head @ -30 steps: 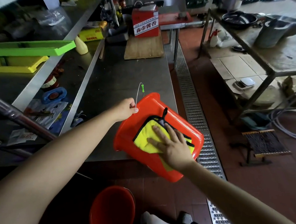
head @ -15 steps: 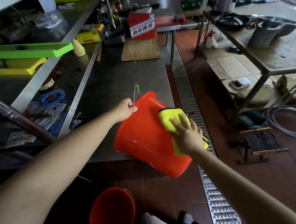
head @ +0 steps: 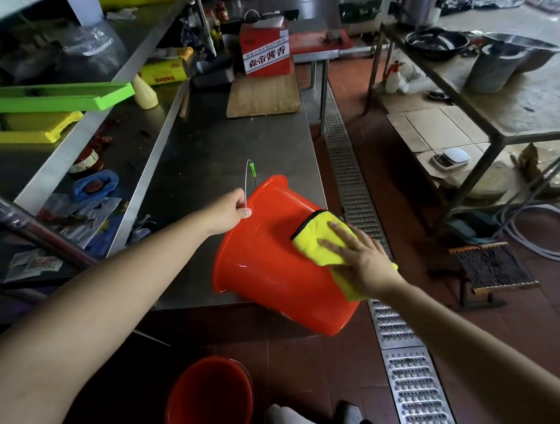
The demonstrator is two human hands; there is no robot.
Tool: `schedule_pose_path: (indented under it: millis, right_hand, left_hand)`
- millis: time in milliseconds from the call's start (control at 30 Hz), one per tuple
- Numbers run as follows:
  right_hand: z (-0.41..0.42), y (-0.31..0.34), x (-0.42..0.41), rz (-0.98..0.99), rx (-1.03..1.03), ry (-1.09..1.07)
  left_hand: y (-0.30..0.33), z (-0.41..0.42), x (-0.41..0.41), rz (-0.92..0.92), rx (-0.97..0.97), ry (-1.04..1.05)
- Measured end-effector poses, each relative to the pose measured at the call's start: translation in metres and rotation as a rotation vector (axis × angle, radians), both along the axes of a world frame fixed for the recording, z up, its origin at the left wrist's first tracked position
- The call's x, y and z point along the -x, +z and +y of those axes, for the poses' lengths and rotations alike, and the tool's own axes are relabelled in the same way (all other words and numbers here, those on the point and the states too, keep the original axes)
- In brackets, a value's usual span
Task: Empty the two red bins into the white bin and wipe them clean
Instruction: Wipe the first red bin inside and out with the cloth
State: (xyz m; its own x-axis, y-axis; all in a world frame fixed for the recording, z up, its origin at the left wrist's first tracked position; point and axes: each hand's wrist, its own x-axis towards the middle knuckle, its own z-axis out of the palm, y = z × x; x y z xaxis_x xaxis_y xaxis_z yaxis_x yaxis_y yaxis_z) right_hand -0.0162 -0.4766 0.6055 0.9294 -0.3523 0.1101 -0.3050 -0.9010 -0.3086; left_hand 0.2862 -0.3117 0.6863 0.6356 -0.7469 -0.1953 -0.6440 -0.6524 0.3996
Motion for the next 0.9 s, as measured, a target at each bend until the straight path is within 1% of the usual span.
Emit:
schedule_pose_path:
  millis: [133,167,200,233,267,333,400,467,500,633,833,900]
  right_hand:
    - [-0.05,0.003,0.001,-0.016,-0.398,-0.183]
    - [-0.055,0.002,0.002,-0.03,-0.474,-0.214]
    - [-0.053,0.001,0.003,-0.041,-0.503,-0.226]
    - [-0.048,0.0,0.004,-0.048,-0.473,-0.22]
    - [-0.038,-0.002,0.007,-0.05,-0.398,-0.206]
    - [-0.012,-0.008,0.019,-0.064,-0.172,-0.147]
    - [0.018,-0.019,0.033,-0.083,0.064,-0.029]
    - [0.043,-0.03,0.04,-0.058,0.234,0.035]
    - [0.052,-0.034,0.041,-0.044,0.276,0.033]
    - [0.063,-0.025,0.015,0.005,0.304,0.025]
    - [0.076,0.003,-0.06,0.027,0.363,0.152]
    - [0.08,0.011,-0.084,0.045,0.367,0.177]
  left_hand:
    - [-0.001,-0.004,0.004,-0.018,0.004,0.023]
    - [0.0,-0.005,0.004,-0.015,0.003,0.03]
    - [0.0,-0.006,0.004,-0.005,0.003,0.039]
    - [0.001,-0.007,0.004,0.009,0.004,0.052]
    - [0.001,-0.007,0.003,0.026,0.006,0.065]
    - [0.001,-0.01,0.003,0.055,0.014,0.084]
    - [0.003,-0.013,0.003,0.076,0.024,0.1]
    - [0.004,-0.018,0.003,0.09,0.036,0.11]
    - [0.005,-0.019,0.002,0.101,0.041,0.11]
    - [0.006,-0.018,-0.002,0.139,0.035,0.09]
    - [0.008,-0.018,-0.004,0.165,0.065,0.055]
    - [0.008,-0.019,-0.003,0.145,0.072,0.048]
